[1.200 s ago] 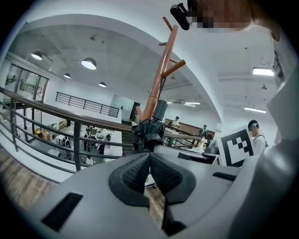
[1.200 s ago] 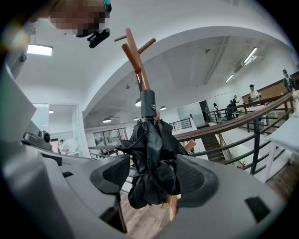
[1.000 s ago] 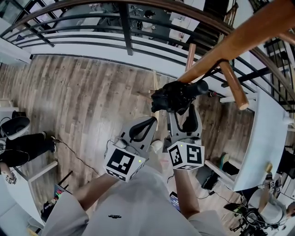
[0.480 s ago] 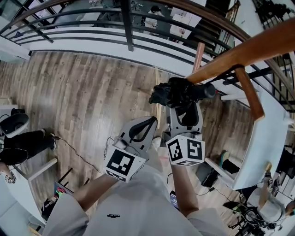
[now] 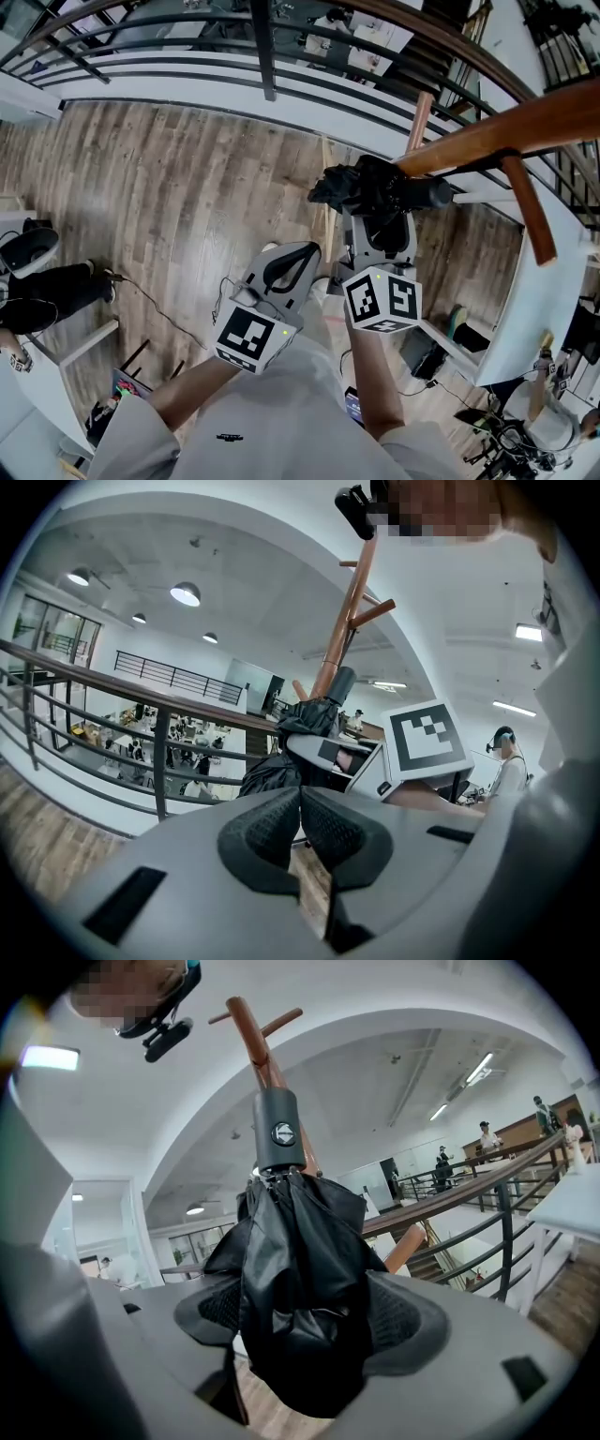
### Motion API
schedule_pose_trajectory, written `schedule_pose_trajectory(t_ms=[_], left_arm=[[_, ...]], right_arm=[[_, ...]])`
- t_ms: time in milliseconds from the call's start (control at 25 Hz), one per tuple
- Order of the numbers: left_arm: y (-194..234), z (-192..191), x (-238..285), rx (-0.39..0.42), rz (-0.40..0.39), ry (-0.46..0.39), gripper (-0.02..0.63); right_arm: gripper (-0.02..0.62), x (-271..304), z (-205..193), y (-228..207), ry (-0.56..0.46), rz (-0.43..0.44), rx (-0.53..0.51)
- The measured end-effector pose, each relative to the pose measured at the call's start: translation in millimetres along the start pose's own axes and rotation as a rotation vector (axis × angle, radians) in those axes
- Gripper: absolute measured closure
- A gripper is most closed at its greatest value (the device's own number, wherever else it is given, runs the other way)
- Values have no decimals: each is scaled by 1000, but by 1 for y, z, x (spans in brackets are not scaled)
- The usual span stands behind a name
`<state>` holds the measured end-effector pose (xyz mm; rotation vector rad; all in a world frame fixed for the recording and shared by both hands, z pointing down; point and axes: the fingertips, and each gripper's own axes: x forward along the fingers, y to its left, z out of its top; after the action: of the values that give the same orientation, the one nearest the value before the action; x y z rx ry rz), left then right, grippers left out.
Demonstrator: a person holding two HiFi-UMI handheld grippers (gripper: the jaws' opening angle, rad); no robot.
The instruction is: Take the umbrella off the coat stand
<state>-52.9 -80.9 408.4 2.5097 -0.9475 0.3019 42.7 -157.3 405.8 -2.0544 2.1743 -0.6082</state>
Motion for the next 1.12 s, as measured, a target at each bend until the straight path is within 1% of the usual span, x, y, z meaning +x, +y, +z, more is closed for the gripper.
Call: schedule_pose_trajectory(t_ms=[120, 240, 360, 400, 440, 520, 600, 760, 840, 1000, 1120], left_arm=[[3, 0, -3, 1, -6, 4, 581], [9, -1, -7, 2, -9, 7, 581], [14, 2, -9, -2, -4, -14, 581], [15, 4, -9, -3, -1, -27, 581], [17, 5, -10, -3, 2, -32, 581], [18, 2, -11, -2, 3, -17, 581], [21, 0, -13, 0, 4, -6, 581], [22, 4, -13, 2, 1, -22, 581], [21, 8, -11, 2, 1, -44, 581], [14, 14, -8, 9, -8, -48, 581], [11, 16, -8, 12, -8, -61, 581]], right_arm=[[239, 4, -1, 2, -12, 11, 19], [239, 5, -1, 5, -34, -1, 30], [245, 5, 0, 10, -57, 5, 48], [276, 4, 0, 12, -62, 9, 47], [294, 4, 0, 13, -63, 10, 42], [321, 3, 0, 13, -57, 5, 25], [333, 2, -1, 14, -50, 2, 8], [341, 2, 0, 16, -37, 13, 0], [342, 1, -1, 16, -31, 22, 9], [346, -3, 0, 17, -15, 48, 32], [347, -6, -1, 21, -1, 69, 20]])
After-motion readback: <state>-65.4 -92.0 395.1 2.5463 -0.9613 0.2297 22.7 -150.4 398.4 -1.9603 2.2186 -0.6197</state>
